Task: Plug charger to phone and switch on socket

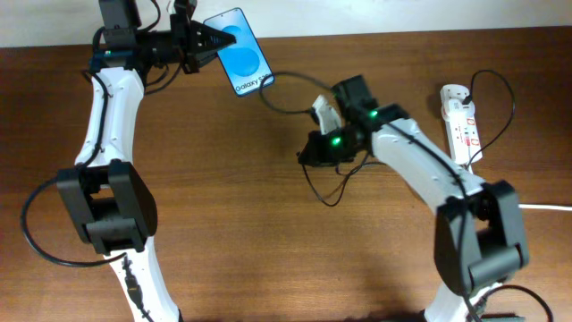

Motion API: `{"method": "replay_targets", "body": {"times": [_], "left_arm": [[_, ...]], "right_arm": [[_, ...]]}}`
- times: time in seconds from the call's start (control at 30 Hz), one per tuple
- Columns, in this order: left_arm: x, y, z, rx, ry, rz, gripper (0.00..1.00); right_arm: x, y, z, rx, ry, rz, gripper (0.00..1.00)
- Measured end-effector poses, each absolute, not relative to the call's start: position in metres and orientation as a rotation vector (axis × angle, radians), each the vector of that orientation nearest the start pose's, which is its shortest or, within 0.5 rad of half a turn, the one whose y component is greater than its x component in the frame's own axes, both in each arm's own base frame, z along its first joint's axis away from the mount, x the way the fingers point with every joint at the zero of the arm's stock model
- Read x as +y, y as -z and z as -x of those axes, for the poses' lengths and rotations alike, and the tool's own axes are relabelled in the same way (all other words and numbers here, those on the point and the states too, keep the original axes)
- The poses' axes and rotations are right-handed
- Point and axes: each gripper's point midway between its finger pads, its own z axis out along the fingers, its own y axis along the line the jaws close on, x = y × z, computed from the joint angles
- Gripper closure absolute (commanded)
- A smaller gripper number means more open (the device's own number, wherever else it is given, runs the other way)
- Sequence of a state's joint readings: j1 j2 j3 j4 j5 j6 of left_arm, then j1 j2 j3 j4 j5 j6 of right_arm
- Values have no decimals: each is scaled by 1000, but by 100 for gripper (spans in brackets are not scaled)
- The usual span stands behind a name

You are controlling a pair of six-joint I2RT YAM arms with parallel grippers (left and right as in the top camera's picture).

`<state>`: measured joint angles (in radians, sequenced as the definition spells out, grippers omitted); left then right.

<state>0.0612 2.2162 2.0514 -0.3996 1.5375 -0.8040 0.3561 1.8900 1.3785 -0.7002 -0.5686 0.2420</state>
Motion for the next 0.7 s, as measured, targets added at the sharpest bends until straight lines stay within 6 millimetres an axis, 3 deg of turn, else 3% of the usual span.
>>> {"method": "replay_targets", "body": {"times": [0.1,0.27,0.37,0.53,0.7], "left_arm": [[-142,-301,-507,2104,2049,-121,100],[-142,-301,-507,2104,2049,-121,100],[-142,-301,-507,2104,2049,-121,100],[-142,-301,-507,2104,2049,-121,100],[-142,-301,-507,2104,2049,-121,100]], "right_arm": [[242,-59,-366,2851,-825,330,73],[237,-20,-362,2948,-741,282,62],[230,-19,-366,2953,-740,239,47],[229,-19,-367,2953,-754,230,46],[244,-29,-370,2905,-888,236,54]]}}
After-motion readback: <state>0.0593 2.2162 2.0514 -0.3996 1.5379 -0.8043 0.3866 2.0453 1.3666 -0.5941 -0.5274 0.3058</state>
